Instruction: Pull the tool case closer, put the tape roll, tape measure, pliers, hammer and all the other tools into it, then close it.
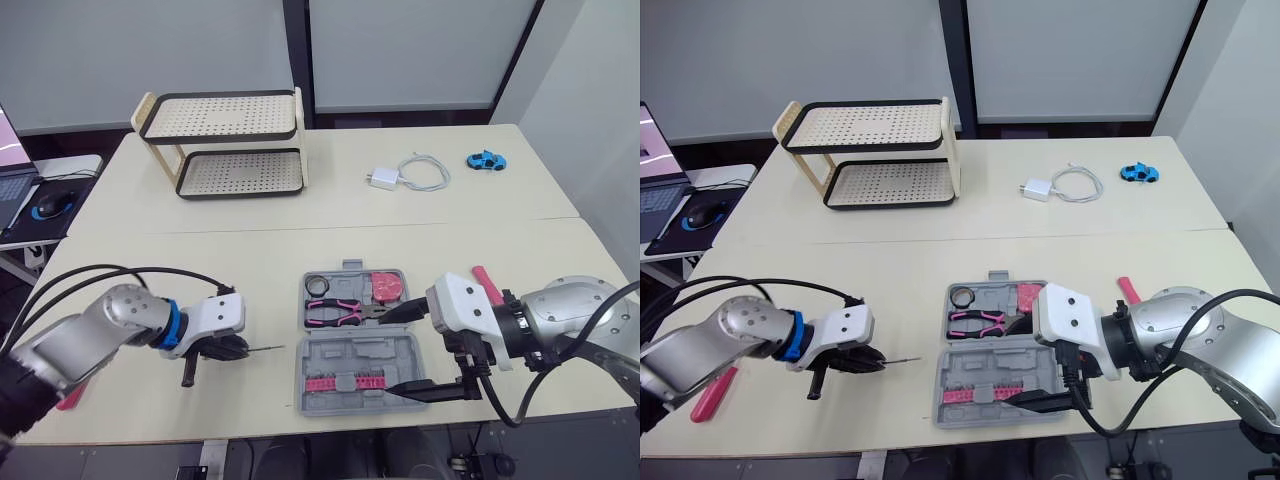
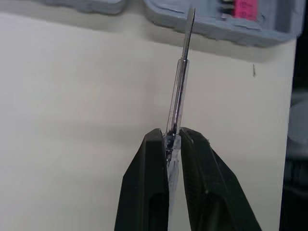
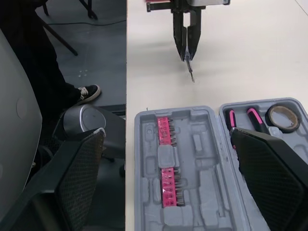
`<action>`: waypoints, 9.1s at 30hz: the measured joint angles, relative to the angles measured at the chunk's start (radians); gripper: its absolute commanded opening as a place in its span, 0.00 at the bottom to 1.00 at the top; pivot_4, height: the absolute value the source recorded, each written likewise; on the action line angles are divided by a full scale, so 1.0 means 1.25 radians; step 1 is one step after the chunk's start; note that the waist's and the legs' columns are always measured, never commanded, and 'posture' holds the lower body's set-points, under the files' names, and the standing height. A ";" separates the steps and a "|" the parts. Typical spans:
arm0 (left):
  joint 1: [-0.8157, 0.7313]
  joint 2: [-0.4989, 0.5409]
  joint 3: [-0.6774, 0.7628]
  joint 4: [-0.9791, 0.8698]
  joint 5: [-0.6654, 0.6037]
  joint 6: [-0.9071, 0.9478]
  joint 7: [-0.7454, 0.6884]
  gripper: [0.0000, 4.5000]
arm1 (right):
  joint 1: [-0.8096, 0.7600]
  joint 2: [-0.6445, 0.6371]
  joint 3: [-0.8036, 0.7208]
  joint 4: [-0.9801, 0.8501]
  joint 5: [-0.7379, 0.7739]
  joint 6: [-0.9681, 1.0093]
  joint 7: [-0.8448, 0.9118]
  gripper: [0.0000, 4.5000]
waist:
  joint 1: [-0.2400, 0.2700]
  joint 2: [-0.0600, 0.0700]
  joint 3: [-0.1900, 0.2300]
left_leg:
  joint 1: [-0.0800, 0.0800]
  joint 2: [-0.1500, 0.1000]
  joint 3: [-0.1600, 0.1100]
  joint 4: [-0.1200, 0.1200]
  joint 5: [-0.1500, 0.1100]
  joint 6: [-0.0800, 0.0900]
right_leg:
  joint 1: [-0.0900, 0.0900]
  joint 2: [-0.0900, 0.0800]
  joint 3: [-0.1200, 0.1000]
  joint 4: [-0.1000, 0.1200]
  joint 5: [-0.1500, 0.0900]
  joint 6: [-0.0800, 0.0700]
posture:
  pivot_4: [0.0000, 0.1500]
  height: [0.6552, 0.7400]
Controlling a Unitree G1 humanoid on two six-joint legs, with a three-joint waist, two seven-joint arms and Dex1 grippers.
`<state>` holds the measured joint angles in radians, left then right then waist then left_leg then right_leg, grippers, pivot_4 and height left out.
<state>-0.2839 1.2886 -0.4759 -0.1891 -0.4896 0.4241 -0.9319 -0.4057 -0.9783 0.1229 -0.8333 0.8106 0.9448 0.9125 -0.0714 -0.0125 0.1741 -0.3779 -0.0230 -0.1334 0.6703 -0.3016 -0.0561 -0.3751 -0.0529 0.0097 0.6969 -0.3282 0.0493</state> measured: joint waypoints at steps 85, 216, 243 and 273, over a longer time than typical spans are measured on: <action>0.511 -0.522 0.613 -0.231 0.014 0.300 0.301 1.00 | -0.013 0.062 0.043 0.011 -0.097 -0.032 -0.044 1.00 | 0.035 -0.001 -0.001 | 0.000 0.002 0.001 -0.006 0.000 0.000 | 0.002 -0.004 0.004 -0.013 0.000 0.000 | 1.00 1.00; -0.151 -0.612 -0.169 -0.044 0.553 0.158 -0.047 0.05 | 0.411 -0.154 -0.298 -0.070 -0.096 -0.005 -0.068 1.00 | 0.053 0.002 -0.004 | -0.001 -0.001 0.006 -0.003 0.000 0.000 | 0.005 0.000 0.004 -0.012 0.001 0.000 | 1.00 1.00; -0.162 -0.602 -0.169 -0.055 0.552 0.181 -0.060 0.05 | 0.402 -0.146 -0.269 -0.070 -0.096 -0.005 -0.070 1.00 | 0.053 0.002 -0.004 | -0.001 -0.002 0.006 -0.002 0.000 0.000 | 0.005 0.000 0.004 -0.011 0.001 0.000 | 1.00 1.00; -0.177 -0.546 -0.099 -0.122 0.485 0.227 -0.104 0.59 | 0.394 -0.136 -0.269 -0.070 -0.070 0.002 -0.085 1.00 | 0.053 0.002 -0.004 | -0.001 -0.001 0.006 -0.001 0.000 0.000 | 0.005 0.000 0.003 -0.011 0.001 0.000 | 1.00 1.00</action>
<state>-0.5047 0.6060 -0.5997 -0.3410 0.1171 0.7074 -1.0622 0.0868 -1.1480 -0.2128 -0.9207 0.7231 0.9471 0.8068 -0.0056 -0.0096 0.1691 -0.3787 -0.0246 -0.1262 0.6685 -0.3012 -0.0558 -0.3688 -0.0532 0.0141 0.6830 -0.3274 0.0495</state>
